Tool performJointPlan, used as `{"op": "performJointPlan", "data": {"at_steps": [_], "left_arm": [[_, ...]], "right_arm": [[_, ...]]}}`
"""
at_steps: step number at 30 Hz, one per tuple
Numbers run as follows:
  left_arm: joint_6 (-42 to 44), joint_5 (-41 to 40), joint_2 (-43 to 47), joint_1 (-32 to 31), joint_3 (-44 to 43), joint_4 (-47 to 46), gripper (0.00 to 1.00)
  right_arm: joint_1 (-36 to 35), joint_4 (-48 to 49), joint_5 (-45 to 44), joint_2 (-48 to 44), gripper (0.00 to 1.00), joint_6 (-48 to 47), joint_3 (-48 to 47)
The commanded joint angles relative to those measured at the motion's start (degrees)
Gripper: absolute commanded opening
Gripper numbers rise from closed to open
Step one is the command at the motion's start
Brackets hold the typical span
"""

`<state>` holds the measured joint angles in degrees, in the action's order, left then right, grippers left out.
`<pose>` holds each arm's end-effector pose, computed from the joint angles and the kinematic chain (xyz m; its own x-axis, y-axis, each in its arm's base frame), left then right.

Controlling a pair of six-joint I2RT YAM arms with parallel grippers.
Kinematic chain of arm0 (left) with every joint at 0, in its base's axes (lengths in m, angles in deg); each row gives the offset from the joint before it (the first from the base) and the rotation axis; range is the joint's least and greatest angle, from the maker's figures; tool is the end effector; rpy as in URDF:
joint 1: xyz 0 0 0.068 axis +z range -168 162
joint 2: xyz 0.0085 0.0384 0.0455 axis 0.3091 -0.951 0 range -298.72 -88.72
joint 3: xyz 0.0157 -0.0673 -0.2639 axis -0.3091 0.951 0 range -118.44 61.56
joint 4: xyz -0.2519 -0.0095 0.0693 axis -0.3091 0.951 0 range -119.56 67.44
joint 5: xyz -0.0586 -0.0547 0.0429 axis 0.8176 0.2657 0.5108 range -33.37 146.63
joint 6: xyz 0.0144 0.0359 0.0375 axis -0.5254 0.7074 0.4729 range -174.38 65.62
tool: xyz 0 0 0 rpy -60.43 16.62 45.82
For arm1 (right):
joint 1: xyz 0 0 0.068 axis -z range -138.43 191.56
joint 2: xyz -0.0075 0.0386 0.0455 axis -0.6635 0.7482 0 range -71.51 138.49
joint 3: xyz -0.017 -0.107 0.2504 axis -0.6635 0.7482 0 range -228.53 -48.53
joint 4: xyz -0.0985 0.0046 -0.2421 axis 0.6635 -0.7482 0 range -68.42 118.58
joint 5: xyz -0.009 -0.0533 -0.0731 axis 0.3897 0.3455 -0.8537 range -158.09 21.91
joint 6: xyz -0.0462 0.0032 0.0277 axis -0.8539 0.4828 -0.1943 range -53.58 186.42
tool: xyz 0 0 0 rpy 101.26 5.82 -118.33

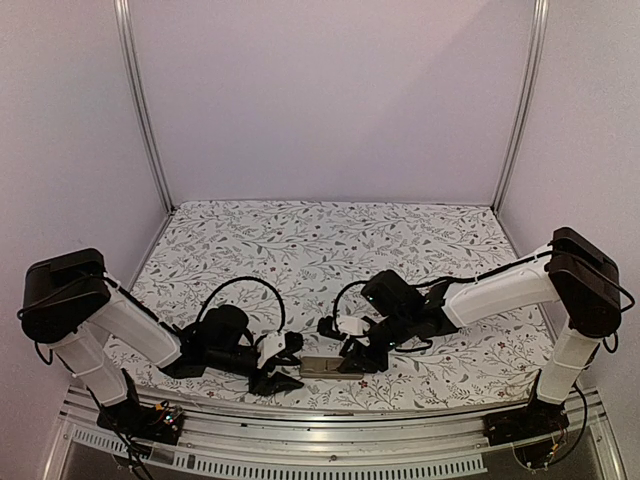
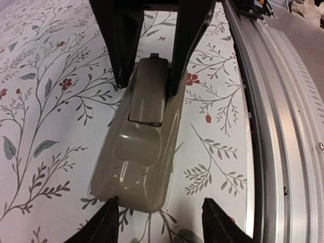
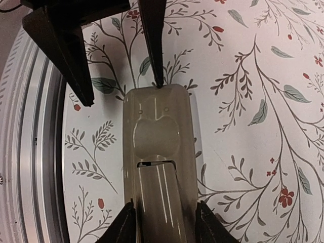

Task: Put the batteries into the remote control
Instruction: Place the battery cover on the remote control without the battery cover.

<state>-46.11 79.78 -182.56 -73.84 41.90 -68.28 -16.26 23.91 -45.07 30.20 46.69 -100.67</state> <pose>0.1283 -0.2140 0.0957 -0.1873 0.5111 -0.8389 0.9777 0.1798 -0.1087 0.1695 0.2956 0.1378 -0.1026 -0.7466 -0.6573 -0.9937 0.0473 0.1014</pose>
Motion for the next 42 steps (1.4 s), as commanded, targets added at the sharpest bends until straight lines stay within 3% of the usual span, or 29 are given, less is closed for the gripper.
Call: {"op": "performJointPlan", "data": {"at_steps": [1,12,18,23,27,32,42], "left_arm": [[-0.10,0.84,-1.04,0.22,-1.04,-0.04,0.55],[-0.15,0.80,-0.58,0.22,-0.99,0.47,0.56],[-0.12,0.74,-0.40,0.23,-0.86,0.54,0.56],[-0.48,0.34,-0.18,0.28,-0.50,-0.08,0.56],[-0.65,-0.09,0.79,0.24,0.56,-1.41,0.56],[-0.65,-0.07,2.23,0.18,1.51,-2.39,0.59],[0.20,0.18,3.39,0.08,1.90,-1.42,0.61]], "right_arm": [[-0.54,0.38,1.15,-0.47,0.42,1.25,-1.07],[-0.54,2.30,2.15,-2.69,0.62,2.97,-2.07],[0.06,5.04,0.67,-5.71,0.64,5.23,-2.23],[4.78,6.67,-4.37,-11.30,0.60,20.86,-3.14],[5.62,-3.93,-13.93,-13.05,0.54,38.12,-5.49],[5.29,-15.19,-17.56,-12.36,0.43,56.34,-6.25],[0.06,-22.53,-15.08,-9.58,0.39,71.23,-6.83]]}}
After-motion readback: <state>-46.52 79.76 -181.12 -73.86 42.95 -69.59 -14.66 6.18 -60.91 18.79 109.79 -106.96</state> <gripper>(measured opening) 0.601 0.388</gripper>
